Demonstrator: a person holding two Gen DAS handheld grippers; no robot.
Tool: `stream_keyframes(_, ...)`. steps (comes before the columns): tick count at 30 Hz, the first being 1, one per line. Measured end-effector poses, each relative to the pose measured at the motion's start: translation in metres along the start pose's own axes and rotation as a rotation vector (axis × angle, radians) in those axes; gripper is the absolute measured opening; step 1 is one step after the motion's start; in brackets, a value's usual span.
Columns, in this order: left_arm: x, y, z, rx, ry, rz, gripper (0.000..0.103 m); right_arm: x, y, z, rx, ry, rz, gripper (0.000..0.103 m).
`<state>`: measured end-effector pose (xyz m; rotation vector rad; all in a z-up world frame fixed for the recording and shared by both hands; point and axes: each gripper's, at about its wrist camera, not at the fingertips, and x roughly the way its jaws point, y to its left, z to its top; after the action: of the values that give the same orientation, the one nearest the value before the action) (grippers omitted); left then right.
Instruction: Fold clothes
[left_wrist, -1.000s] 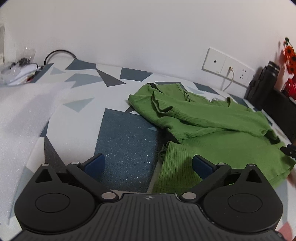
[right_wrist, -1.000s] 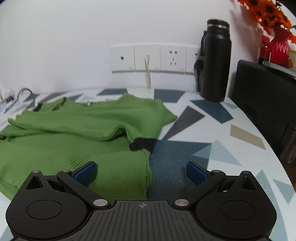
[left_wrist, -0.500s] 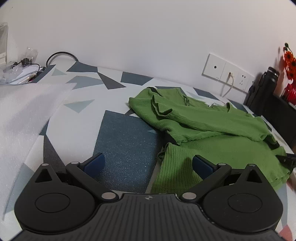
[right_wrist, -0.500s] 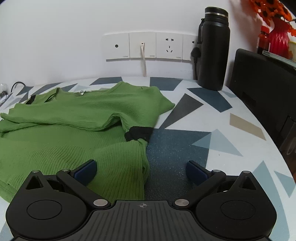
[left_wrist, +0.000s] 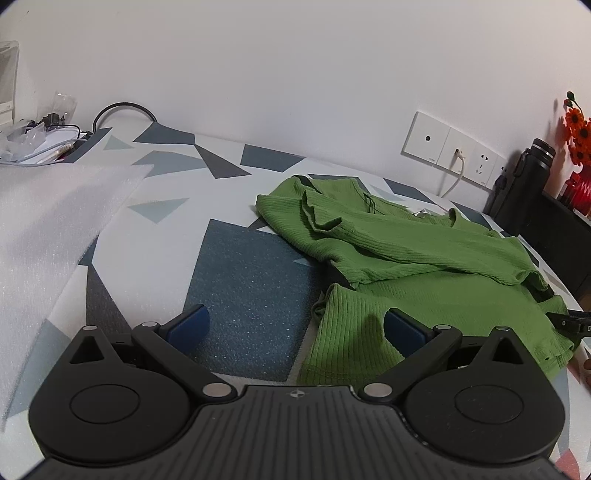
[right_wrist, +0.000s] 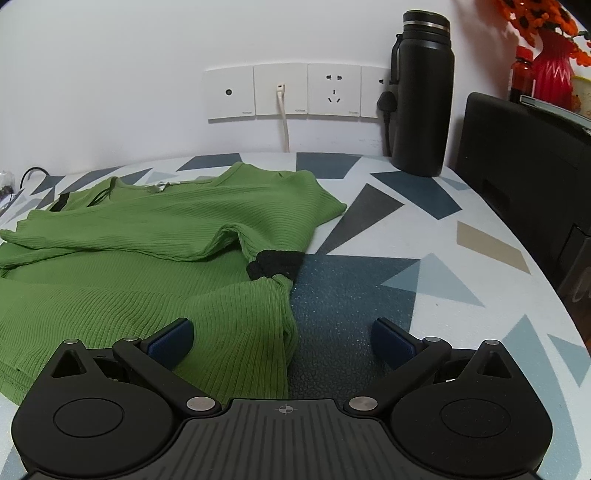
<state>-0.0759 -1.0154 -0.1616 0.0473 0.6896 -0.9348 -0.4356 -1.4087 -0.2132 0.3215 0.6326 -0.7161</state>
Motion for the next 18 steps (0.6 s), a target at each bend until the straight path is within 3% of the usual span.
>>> stream_keyframes(18, 0.0027, -0.0101, -0.0015, 0.060, 0.023, 0.046, 0.102, 0.0001, 0.0001, -0.0001, -0.001, 0.001, -0.001, 0.102)
